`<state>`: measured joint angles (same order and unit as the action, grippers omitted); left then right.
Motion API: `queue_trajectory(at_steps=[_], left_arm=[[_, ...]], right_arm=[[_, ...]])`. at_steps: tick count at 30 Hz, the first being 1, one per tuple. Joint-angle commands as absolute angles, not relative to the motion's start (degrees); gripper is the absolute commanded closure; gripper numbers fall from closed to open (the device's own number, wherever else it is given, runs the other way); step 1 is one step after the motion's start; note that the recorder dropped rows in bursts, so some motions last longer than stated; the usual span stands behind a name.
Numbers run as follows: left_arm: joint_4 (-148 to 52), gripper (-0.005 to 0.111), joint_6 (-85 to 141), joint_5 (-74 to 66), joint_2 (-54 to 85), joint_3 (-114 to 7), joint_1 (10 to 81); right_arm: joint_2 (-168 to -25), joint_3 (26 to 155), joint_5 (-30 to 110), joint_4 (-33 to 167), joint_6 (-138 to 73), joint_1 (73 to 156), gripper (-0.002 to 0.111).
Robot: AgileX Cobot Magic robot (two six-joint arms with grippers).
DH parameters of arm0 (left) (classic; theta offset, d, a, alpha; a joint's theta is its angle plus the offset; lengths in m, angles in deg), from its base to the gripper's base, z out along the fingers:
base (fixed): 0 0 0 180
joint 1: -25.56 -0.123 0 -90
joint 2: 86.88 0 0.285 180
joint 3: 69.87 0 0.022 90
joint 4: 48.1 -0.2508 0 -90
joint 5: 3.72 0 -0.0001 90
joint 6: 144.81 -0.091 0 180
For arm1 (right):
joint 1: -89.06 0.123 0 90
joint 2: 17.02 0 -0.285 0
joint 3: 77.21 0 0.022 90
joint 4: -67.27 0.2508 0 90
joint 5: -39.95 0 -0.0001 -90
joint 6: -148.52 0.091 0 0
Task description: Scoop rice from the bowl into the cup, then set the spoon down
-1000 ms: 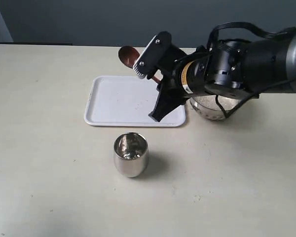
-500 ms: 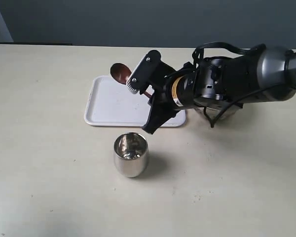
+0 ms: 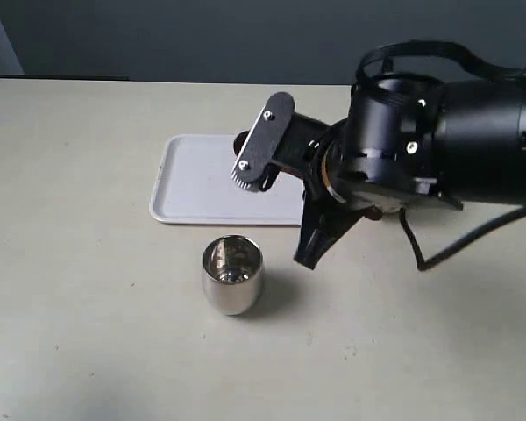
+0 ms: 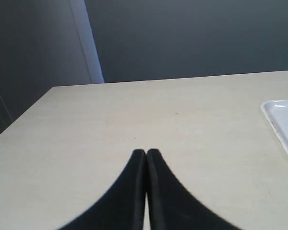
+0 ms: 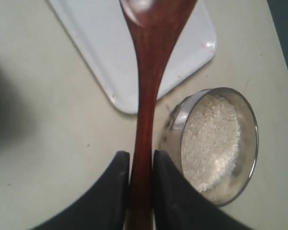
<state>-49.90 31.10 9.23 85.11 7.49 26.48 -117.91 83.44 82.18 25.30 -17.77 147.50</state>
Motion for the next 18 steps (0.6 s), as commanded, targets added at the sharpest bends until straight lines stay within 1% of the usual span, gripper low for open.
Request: queue_trajectory(at_steps=[1,4,8,18], left_arm=[[-49.93,0.106,31.37,8.74,85.34,7.34,26.80],[-49.93,0.106,31.37,8.74,85.34,7.34,26.80],[-49.93,0.106,31.37,8.74,85.34,7.34,26.80],[-49.93,0.106,31.37,8.74,85.34,7.34,26.80]], right_arm=[[-115.61,80.14,86.09,25.71,-18.36,154.48,0.109],[-115.28,78.21,88.00,24.39,-18.36,158.62,0.109],[-115.28,76.12,87.55,19.09,-16.50,161.44,0.109],[-115.28,70.37,89.70,2.60,-4.69,163.30,0.109]])
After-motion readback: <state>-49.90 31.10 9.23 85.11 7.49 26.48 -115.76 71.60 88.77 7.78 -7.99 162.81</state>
